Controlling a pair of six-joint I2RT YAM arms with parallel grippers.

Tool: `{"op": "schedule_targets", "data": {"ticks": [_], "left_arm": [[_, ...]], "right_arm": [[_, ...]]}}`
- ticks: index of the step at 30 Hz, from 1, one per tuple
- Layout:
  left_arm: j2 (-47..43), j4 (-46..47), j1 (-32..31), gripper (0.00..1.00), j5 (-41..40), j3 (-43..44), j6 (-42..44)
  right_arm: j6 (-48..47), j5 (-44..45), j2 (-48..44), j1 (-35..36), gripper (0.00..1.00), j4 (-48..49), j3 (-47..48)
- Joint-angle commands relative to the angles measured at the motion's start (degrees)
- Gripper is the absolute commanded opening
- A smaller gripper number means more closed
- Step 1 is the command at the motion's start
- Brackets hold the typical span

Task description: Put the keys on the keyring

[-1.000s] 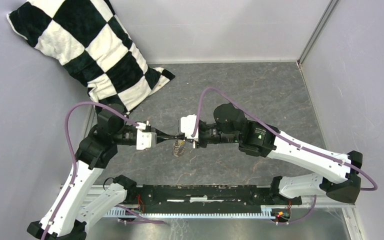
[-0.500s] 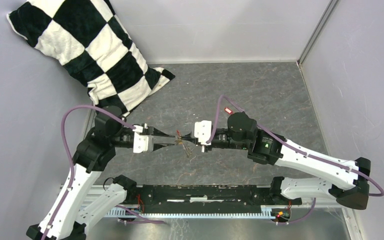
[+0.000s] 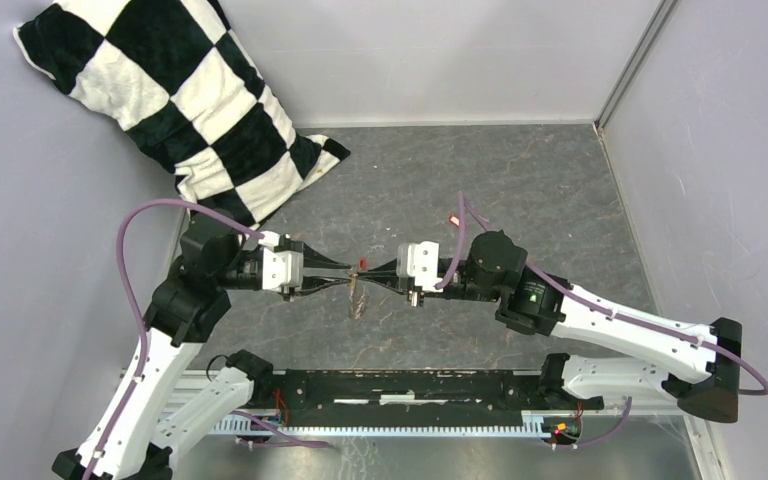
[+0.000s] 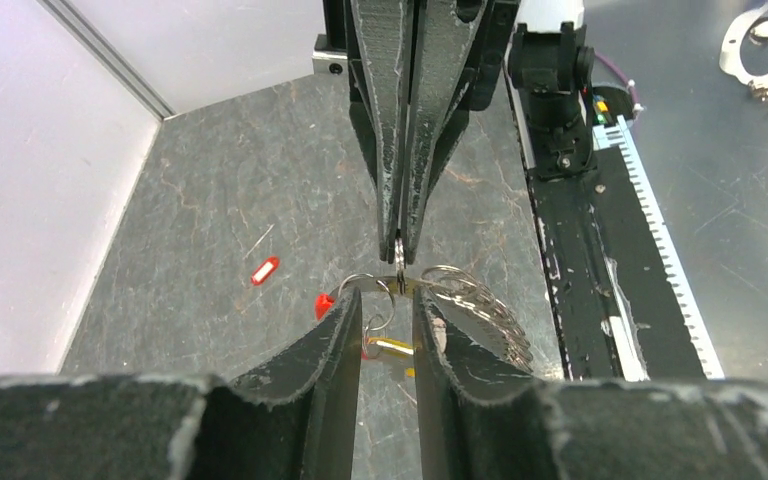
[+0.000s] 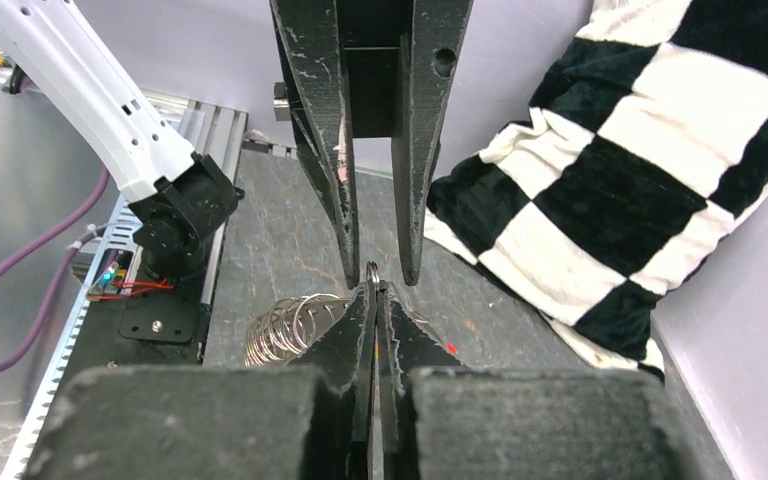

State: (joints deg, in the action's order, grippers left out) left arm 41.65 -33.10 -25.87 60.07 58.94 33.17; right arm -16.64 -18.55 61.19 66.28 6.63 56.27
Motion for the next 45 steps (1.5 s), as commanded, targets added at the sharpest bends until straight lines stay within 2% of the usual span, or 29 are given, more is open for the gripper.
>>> {"op": "schedule_targets", "data": {"ticks": [1,11,23,29,35,45], "left_arm": [[-0.8,3.8,-0.2,0.31,-0.6,0.3,-4.9],[-0.7,3.8,-0.2,0.19,0.7,0.4,-4.5],[-0.9,3.8,-0.2,0.22,0.9,0.0,-4.3],[-1.6,3.8,-0.2,0.31,0.8,-0.2,-5.1],[-1.8,7.0,-0.2,0.27,0.1,-0.3,-10.1],[-1.9,7.3,-0.2,0.26,0.6,-0.1,-10.7]], "right_arm": [[1.7,-1.4,-1.0,0.1,0.01,6.4,-0.4],[3.8,-2.2,-0.6,0.1,0.01,10.1,-1.7],[6.5,-3.0,-0.8,0.1,0.01,15.7,-4.1],[8.7,-2.0,-2.0,0.1,0.01,20.7,-7.0],[11.6,-1.5,-2.6,0.1,0.01,25.9,-9.4],[13.4,-1.1,-2.0,0.1,0.01,30.4,-10.5]]}}
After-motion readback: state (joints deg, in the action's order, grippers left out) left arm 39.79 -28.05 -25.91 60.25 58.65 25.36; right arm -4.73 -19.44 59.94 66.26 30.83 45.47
